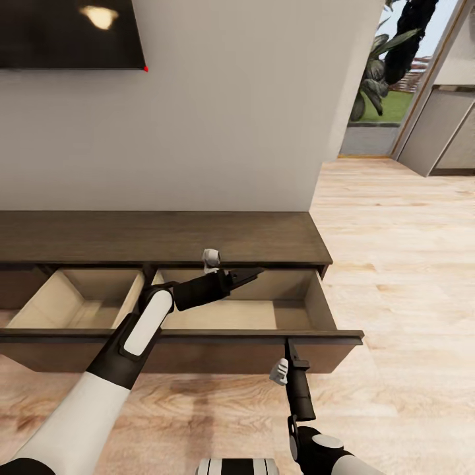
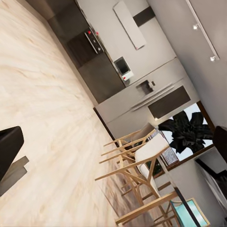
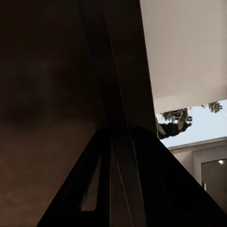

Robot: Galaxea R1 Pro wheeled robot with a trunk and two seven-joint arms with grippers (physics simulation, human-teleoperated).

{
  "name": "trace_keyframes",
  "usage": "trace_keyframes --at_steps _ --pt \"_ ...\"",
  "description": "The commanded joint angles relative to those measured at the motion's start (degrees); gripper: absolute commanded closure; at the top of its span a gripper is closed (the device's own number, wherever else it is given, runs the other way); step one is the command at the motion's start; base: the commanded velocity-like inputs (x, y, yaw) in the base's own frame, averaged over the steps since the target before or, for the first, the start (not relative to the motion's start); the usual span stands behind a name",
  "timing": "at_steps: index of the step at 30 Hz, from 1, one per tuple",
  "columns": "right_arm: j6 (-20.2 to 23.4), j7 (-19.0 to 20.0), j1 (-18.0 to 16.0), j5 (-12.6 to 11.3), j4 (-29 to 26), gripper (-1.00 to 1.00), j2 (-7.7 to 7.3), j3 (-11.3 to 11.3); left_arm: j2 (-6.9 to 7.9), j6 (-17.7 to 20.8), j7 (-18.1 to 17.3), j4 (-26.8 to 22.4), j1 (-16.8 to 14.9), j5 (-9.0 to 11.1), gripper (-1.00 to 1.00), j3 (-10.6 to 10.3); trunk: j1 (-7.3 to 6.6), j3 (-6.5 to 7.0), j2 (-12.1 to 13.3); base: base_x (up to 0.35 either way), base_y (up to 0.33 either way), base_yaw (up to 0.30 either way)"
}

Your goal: Place each of the two pumpkins and all three candles from the living room inside a cabinet in the living room (use any cabinet), then make sure every cabinet is closed, and position the cauldron so it is next to a table in the living room.

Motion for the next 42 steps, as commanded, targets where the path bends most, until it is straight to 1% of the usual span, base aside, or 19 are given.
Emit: trace_keyframes --at_steps 1,13,14,26,39,42 --pt "-0.1 0.5 0.0 -0.2 0.3 1.00 -0.02 -0.3 0.00 0.0 0.0 0.0 0.0 0.0 -1.00 0.0 0.01 -0.01 0.0 -0.003 0.000 0.000" --pt "-0.1 0.7 0.0 -0.3 0.2 1.00 0.27 -0.5 0.00 0.0 0.0 0.1 0.0 0.0 -1.00 0.0 0.01 -0.01 0.0 0.000 0.000 0.000" --pt "-0.1 0.7 0.0 -0.3 0.2 -1.00 0.30 -0.5 0.00 0.0 0.0 0.1 0.0 0.0 -1.00 0.0 0.01 -0.01 0.0 0.000 0.000 0.000" --pt "-0.1 0.6 0.0 -0.3 0.0 -1.00 0.23 -0.6 0.00 0.0 0.0 0.0 0.0 0.1 -1.00 0.1 0.01 -0.01 0.0 -0.010 0.000 0.000" --pt "-0.3 0.4 0.0 -0.3 -0.1 -1.00 0.13 -0.6 0.02 0.0 0.0 0.0 0.0 0.1 -1.00 0.1 0.01 -0.01 0.0 -0.309 0.000 0.000" --pt "-0.3 0.5 0.0 -0.3 -0.1 -1.00 -0.05 -0.5 0.18 0.0 0.0 0.0 0.0 0.1 -1.00 0.1 0.01 -0.01 0.0 -0.168 0.000 0.000"
